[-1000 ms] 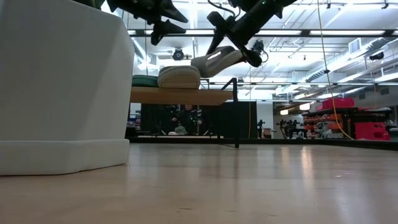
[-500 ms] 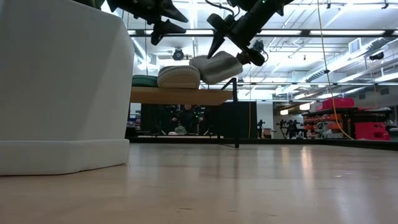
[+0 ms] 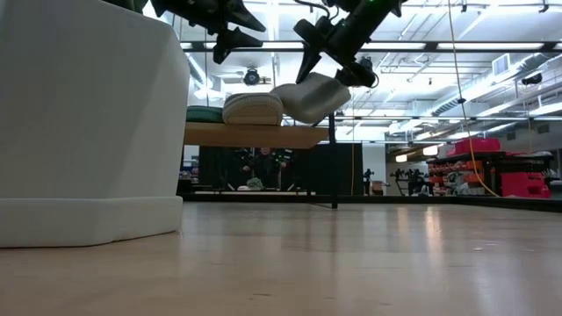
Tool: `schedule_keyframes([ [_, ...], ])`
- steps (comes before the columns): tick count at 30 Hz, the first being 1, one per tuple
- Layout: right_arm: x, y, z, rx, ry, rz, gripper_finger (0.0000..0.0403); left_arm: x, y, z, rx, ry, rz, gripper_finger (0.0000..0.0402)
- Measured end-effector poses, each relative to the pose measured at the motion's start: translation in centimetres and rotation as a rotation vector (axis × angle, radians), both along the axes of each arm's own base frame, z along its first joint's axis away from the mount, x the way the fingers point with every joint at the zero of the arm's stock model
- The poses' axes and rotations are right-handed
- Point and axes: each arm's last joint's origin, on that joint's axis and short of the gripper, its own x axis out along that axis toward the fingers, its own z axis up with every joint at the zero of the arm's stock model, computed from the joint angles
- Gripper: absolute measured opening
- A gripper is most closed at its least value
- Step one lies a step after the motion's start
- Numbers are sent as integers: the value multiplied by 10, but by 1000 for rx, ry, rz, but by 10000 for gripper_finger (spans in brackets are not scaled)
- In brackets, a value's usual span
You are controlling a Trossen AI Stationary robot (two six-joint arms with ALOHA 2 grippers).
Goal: Pick and place slides into the shelf
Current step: Put the gray slipper on the shelf
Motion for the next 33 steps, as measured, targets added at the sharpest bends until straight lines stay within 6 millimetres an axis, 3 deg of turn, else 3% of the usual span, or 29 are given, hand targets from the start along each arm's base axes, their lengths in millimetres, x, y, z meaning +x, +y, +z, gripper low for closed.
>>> schedule_keyframes([
  [24, -4, 0, -3, -19, 52, -77, 312, 0, 1, 0, 0, 4, 19, 162],
  [33, -29, 2, 25, -73, 24, -44, 279, 0, 0, -1, -8, 12, 20, 162],
])
